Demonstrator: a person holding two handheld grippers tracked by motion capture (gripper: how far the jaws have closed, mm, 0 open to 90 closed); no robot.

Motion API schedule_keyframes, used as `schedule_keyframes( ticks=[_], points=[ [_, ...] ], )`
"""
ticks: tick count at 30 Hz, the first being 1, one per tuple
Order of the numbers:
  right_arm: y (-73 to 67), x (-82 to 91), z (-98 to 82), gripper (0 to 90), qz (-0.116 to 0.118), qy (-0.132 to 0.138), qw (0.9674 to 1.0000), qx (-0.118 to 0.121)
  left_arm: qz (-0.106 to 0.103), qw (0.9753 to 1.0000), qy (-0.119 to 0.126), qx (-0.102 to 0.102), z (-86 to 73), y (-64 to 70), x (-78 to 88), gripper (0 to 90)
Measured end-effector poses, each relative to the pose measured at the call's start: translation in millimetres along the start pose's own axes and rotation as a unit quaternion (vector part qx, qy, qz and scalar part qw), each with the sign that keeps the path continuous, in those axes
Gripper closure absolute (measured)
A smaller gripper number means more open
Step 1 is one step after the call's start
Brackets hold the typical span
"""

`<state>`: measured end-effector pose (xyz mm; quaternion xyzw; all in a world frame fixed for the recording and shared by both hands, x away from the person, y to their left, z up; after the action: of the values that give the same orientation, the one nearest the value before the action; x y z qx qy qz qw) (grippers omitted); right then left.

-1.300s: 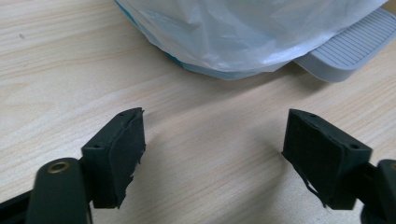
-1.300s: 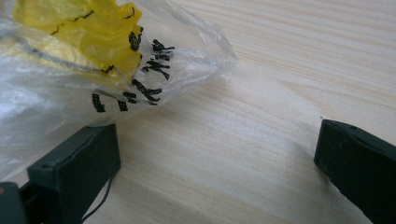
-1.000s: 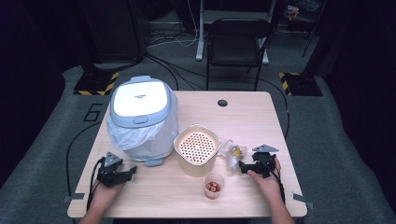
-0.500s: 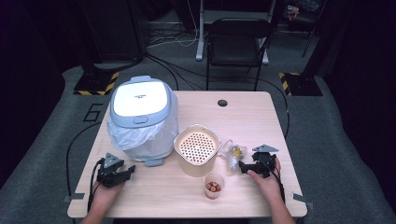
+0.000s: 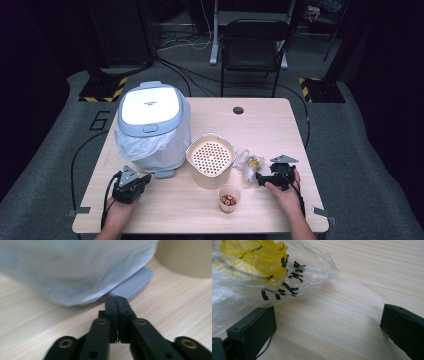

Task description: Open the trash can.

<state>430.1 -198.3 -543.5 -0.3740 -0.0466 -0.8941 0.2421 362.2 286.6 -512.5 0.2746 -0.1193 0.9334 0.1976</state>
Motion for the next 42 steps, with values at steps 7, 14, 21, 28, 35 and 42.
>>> schedule_keyframes(
  ticks=[7, 14, 21, 28, 35, 42],
  points=[
    [0.0, 0.0, 0.0, 0.0, 0.0, 0.0, 1.0, 0.0, -0.025, 0.9994, 0.009, 0.022, 10.4, 12.7, -9.7, 89.9],
    [0.1, 0.0, 0.0, 0.0, 0.0, 0.0, 1.0, 0.0, -0.009, 0.9999, 0.013, 0.002, 17.7, 25.0, -22.8, 89.8],
    [0.0, 0.0, 0.0, 0.0, 0.0, 0.0, 1.0, 0.0, 0.007, 0.9999, 0.009, 0.009, 19.2, 26.4, -36.0, 89.7],
    [0.0, 0.0, 0.0, 0.0, 0.0, 0.0, 1.0, 0.001, 0.019, 0.9996, 0.022, -0.003, 13.7, 28.3, -37.6, 87.0],
    [0.4, -0.1, 0.0, 0.0, -0.001, 0.0, 1.0, 0.003, 0.021, 0.9985, 0.03, 0.042, 8.6, 34.5, -41.0, 87.2],
    [0.2, -0.1, 0.0, 0.0, 0.0, 0.001, 1.0, 0.002, 0.04, 0.9992, -0.01, -0.002, 9.7, 38.4, -45.9, 87.1]
  ],
)
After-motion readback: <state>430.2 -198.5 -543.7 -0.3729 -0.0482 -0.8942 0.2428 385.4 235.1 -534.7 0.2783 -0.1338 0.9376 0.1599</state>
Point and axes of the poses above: each handheld gripper's, and its own axes: x roughly backward along the jaws, z roughly out of its top, y roughly to its right, the point moved 2 cm from there along -x, roughly forward along the jaws, and after that the axes turned 8 degrees about z, right-handed, at the moved point
